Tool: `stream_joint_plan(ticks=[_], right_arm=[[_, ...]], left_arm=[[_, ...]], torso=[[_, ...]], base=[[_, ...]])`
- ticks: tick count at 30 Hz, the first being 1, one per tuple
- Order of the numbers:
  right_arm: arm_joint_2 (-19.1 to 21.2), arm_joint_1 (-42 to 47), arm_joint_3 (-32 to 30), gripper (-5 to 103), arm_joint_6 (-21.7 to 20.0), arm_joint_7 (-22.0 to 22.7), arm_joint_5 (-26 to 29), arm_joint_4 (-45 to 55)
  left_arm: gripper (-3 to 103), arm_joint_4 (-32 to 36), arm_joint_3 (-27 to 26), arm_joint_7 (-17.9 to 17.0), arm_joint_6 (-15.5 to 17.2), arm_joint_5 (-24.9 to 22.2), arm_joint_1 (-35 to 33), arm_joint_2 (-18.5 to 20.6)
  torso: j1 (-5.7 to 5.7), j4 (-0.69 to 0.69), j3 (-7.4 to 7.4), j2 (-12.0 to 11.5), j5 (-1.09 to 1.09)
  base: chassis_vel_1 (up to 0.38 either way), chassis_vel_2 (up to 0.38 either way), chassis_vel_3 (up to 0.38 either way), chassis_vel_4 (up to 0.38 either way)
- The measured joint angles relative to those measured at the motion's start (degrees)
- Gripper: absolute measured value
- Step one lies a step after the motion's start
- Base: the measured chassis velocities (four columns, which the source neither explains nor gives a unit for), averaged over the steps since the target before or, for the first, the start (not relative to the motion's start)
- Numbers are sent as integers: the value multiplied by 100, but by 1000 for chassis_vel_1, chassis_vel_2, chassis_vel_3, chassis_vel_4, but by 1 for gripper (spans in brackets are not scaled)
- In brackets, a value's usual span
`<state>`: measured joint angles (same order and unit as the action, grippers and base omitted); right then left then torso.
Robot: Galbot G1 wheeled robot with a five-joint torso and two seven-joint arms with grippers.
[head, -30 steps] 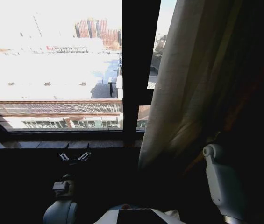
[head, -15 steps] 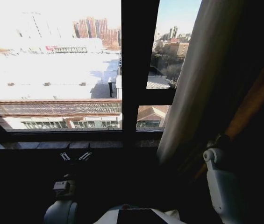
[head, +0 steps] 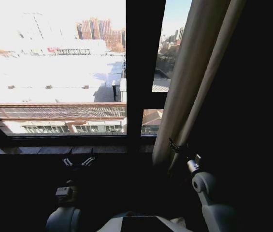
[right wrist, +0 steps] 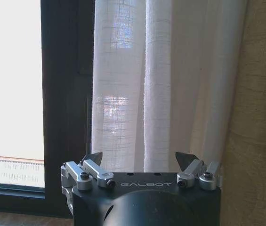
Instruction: Open the curtains by pulling them apart, changing their state from closed to fully open.
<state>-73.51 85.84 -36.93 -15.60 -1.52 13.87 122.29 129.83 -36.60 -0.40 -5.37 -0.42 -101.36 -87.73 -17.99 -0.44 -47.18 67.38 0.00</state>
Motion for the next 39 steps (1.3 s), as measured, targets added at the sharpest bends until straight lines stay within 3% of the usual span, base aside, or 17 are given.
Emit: stream_joint_plan(ticks=[6,20,39], right_arm=[[-119,80,23,99,374,-89,-484,-76],[-212,118,195,100,511,-93,-992,-131],[-259,166,250,100,617,-94,-1223,-244]], left_arm=[[100,-13,27,-1,8,-2,13,5],[100,-31,20,-1,16,-5,9,11],[100,-46,34,1,-4,29,-24,-13]], torso=[[0,0,0,0,1],[0,1,0,0,2],[0,-1,0,0,0]], base=[[0,0,0,0],[77,75,-81,-72],[300,307,-312,-304]])
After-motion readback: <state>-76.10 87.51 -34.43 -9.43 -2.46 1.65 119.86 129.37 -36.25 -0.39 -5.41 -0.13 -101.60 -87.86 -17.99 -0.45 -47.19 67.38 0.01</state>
